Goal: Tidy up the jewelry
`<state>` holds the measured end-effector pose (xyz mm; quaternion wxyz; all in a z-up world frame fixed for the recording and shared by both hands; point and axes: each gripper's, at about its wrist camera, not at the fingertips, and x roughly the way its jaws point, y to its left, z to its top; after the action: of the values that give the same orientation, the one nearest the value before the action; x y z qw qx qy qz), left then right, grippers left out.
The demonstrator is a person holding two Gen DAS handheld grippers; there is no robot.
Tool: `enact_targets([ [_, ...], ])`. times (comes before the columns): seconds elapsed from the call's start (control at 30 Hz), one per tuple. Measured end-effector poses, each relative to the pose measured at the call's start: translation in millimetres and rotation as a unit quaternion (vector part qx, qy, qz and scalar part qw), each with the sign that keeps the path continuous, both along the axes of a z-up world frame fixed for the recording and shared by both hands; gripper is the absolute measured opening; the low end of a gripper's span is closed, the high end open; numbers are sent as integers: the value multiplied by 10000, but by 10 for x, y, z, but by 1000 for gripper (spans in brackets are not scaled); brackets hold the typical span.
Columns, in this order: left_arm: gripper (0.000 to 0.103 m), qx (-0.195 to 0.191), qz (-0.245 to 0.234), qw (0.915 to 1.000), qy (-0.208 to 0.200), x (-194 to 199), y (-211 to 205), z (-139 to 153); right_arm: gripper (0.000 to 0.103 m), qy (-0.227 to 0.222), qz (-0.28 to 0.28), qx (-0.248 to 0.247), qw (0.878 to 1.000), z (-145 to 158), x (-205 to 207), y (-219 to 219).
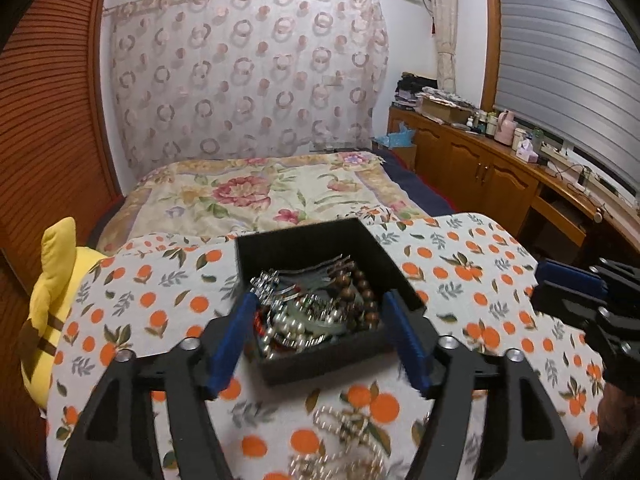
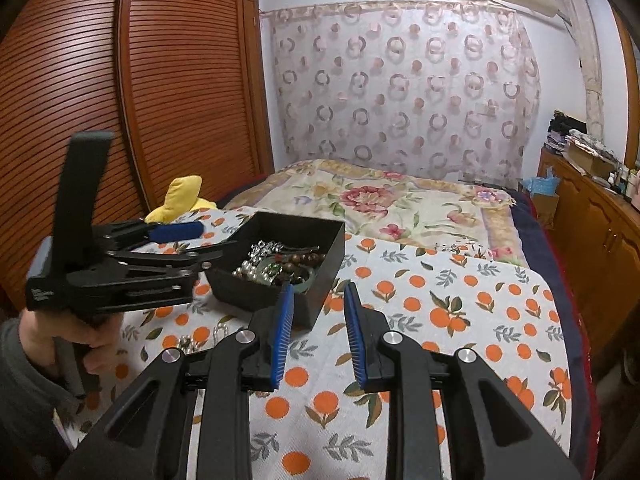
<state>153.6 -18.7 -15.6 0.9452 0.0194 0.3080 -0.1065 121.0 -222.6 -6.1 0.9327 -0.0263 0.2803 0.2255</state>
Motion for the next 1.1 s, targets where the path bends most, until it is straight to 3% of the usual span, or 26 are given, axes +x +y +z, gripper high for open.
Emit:
enact_targets([
  [0.07, 76, 36, 10, 10000, 2, -87, 50, -19, 28, 53, 81, -17, 10000, -47, -37, 15],
  [0.5, 76, 128, -57, 9982, 577, -490, 399, -398, 28, 339, 359, -327, 9982, -379, -157, 187],
  [0.83, 25, 50, -368, 9948, 946, -582, 306, -600, 28, 503, 418, -366, 9972, -515, -175, 225],
  [1.1, 23, 43, -755, 9933, 869, -650, 24, -537, 28, 535, 421, -363, 9970, -544, -191, 206],
])
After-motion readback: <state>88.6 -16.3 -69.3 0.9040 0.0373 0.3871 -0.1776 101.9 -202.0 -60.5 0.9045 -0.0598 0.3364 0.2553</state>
